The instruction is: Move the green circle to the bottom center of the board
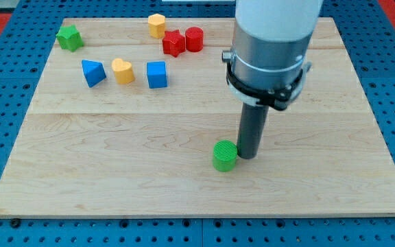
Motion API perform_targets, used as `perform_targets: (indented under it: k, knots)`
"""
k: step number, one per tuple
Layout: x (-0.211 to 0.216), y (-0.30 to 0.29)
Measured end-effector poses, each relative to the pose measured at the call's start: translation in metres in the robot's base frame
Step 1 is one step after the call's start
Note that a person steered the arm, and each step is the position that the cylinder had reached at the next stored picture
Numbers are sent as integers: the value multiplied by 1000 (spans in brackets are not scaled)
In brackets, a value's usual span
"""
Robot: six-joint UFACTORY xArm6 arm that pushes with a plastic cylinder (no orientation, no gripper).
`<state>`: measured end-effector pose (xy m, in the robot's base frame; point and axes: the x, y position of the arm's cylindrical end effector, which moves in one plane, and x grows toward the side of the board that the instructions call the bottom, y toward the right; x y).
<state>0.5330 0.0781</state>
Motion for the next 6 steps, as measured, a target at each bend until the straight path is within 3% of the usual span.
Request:
perform_targets:
  k: [1,5,6]
  knots:
    - [25,17]
    - [-52,-48]
    - [-29,-64]
